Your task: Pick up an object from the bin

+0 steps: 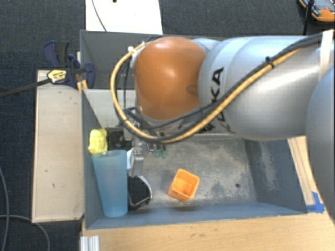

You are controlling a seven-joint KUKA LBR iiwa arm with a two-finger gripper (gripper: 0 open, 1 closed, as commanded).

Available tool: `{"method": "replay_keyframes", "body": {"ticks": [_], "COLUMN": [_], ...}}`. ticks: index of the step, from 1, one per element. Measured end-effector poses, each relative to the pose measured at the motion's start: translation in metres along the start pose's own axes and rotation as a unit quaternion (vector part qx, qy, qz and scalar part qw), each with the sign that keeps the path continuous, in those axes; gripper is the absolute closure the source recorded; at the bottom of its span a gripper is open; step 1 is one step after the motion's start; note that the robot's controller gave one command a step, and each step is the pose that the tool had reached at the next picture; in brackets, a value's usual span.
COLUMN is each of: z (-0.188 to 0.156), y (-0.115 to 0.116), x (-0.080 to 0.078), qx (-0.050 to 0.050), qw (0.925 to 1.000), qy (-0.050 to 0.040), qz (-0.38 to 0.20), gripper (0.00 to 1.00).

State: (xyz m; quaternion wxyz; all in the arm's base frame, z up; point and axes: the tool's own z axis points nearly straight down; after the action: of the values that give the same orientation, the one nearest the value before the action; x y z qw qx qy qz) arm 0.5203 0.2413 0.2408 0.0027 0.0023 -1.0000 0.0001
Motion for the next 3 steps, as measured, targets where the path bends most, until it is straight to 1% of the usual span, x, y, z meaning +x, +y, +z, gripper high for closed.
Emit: {"method": "replay_keyframes", "body": {"ticks": [1, 2, 3], "z": [-0.005, 0.048, 0.079], "y": [-0.002, 0.003, 0.012], "x": [-0.002, -0.006, -0.001], "qx": [-0.001, -0.001, 0.0], "qw": [1.0, 0.9976, 0.9832], "qy": [-0.0039, -0.0051, -0.0034], "qz": [0.003, -0.069, -0.182], "gripper": [0.0, 0.0, 0.0]}}
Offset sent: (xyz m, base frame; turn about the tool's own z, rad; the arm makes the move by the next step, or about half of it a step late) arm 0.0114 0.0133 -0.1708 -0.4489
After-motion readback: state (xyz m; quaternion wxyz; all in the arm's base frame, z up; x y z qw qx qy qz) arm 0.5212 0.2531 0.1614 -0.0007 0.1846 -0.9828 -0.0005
